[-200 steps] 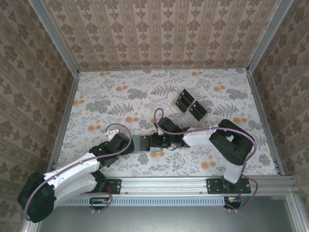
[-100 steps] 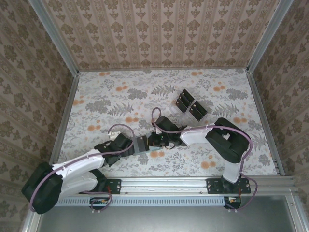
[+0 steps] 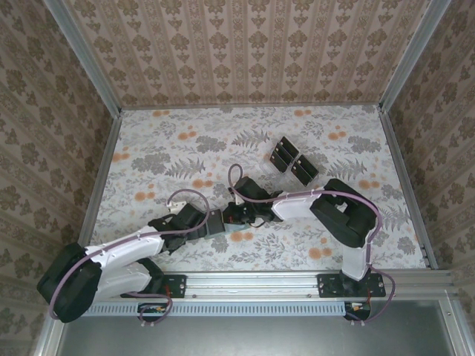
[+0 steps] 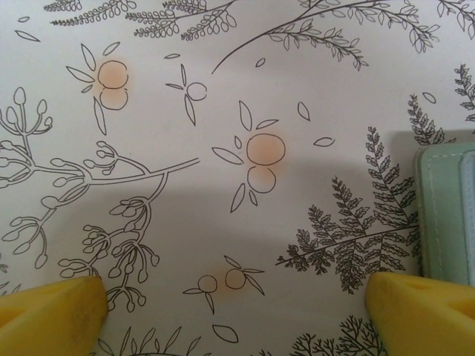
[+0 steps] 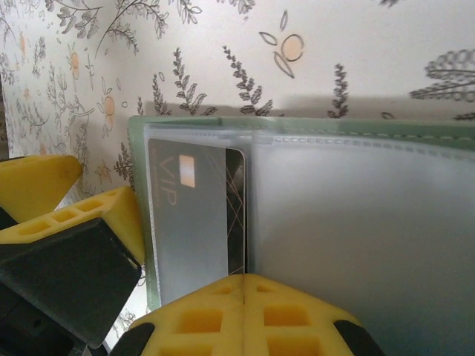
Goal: Put the credit cards into the card holder
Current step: Insert the credit card into the card slot.
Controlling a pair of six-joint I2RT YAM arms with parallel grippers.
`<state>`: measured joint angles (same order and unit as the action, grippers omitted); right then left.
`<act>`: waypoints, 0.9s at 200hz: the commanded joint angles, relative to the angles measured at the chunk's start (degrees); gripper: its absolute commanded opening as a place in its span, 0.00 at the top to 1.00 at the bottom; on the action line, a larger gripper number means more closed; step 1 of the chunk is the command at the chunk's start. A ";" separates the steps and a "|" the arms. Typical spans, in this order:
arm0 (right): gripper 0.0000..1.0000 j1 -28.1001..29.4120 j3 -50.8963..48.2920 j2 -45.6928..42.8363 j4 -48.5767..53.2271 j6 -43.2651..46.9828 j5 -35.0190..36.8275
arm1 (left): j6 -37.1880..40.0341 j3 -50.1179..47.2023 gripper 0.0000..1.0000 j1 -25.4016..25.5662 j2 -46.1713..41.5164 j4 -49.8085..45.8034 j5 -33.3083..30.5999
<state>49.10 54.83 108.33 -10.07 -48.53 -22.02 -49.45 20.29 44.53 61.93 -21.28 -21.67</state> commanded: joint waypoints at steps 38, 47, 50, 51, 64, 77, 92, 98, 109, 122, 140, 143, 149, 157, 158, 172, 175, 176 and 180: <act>1.00 1.18 3.44 2.41 1.45 -0.04 -3.43 | -0.06 -0.69 0.00 -0.57 1.79 4.46 3.66; 1.00 1.17 3.48 2.36 1.74 0.01 -3.49 | -0.03 -0.69 0.00 -0.51 1.88 4.49 3.64; 1.00 1.19 3.60 2.30 1.80 0.03 -3.47 | -0.03 -0.69 0.00 -0.52 1.88 4.58 3.62; 0.99 1.18 3.61 2.27 1.84 0.07 -3.47 | -0.03 -0.69 0.00 -0.51 1.88 4.58 3.59; 0.99 1.18 3.66 1.98 2.07 0.19 -3.51 | 0.05 -0.69 0.00 -0.55 1.92 4.71 3.57; 0.96 1.17 3.58 1.39 2.24 0.43 -3.47 | 0.23 -0.57 0.00 -0.52 1.91 4.63 3.44; 0.91 1.01 3.53 0.32 2.52 0.63 -3.54 | 0.40 -0.22 0.00 -0.51 1.66 4.21 3.27; 0.88 0.93 3.53 -0.29 2.68 0.79 -3.56 | 0.49 -0.09 0.00 -0.50 1.51 4.06 3.21; 0.83 0.74 3.44 -1.54 3.00 1.05 -3.69 | 0.67 0.30 0.00 -0.57 1.25 3.42 2.95; 0.76 0.29 3.49 -3.20 3.93 1.69 -3.52 | 1.00 0.70 0.00 -0.59 0.66 2.70 2.77; 0.70 -0.52 3.62 -5.34 5.86 2.92 -2.83 | 1.37 1.22 0.00 -0.67 -0.51 1.65 2.43; 0.69 -0.69 3.68 -5.68 6.38 3.20 -2.70 | 1.37 1.31 0.00 -0.68 -0.67 1.41 2.35; 0.67 -1.00 3.78 -6.24 7.13 3.88 -2.28 | 1.50 1.48 0.00 -0.68 -1.11 1.02 2.25; 0.64 -1.43 3.93 -6.75 8.18 4.56 -1.78 | 1.59 1.68 0.00 -0.76 -1.68 0.58 2.14; 0.64 -1.49 3.95 -6.83 8.38 4.71 -1.74 | 1.62 1.72 0.00 -0.81 -1.79 0.47 2.10; 0.61 -2.25 4.61 -7.17 10.65 6.57 -0.89 | 1.73 2.01 0.00 -1.02 -2.84 -0.42 1.89; 0.61 -2.33 4.86 -7.14 11.38 7.10 -0.62 | 1.80 2.07 0.00 -1.07 -3.05 -0.68 1.76; 0.61 -2.43 4.99 -7.20 11.65 7.25 -0.50 | 1.81 2.09 0.00 -1.09 -3.14 -0.73 1.74; 0.61 -2.57 5.37 -7.17 12.77 8.08 0.08 | 1.88 2.26 0.00 -1.12 -3.50 -1.07 1.62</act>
<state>47.77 57.84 102.76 -3.99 -44.93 -24.21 -49.21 20.69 44.05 60.31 -21.82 -20.73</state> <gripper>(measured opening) 0.382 0.997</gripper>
